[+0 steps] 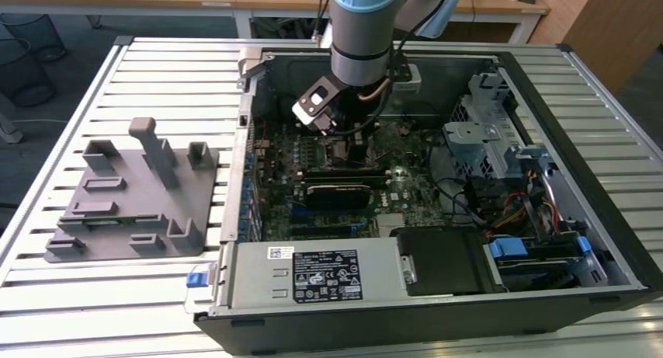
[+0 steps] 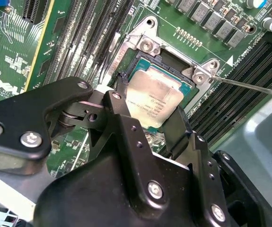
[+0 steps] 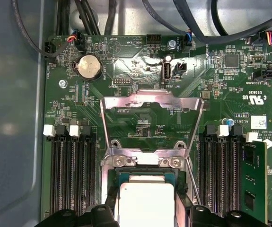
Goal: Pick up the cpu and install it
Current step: 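Place the cpu into insertion slot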
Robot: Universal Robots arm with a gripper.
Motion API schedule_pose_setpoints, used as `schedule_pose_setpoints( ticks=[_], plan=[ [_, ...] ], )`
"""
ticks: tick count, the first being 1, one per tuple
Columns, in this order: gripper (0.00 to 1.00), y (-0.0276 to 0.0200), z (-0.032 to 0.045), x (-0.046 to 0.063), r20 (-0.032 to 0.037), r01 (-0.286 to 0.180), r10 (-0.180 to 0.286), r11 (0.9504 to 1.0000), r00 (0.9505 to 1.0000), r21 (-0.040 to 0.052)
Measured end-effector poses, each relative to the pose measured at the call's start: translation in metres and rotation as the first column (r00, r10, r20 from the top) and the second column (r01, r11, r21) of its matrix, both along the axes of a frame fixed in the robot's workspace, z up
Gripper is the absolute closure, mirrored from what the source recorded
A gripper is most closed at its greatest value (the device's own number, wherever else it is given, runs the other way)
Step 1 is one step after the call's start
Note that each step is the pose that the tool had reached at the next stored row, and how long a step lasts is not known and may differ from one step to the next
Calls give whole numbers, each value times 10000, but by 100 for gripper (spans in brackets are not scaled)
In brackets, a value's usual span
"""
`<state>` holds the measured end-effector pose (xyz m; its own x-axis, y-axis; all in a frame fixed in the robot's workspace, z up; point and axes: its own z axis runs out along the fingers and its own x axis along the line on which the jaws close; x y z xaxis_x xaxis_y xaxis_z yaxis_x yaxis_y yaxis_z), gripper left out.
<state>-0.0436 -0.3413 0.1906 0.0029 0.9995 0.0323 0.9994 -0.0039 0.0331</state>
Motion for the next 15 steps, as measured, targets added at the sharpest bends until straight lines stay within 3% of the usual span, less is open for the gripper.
schedule_pose_setpoints(
  ticks=[15],
  plan=[
    [46, 1, -10, 8, 2, 1, -1, 10000, 10000, 3]
  ],
)
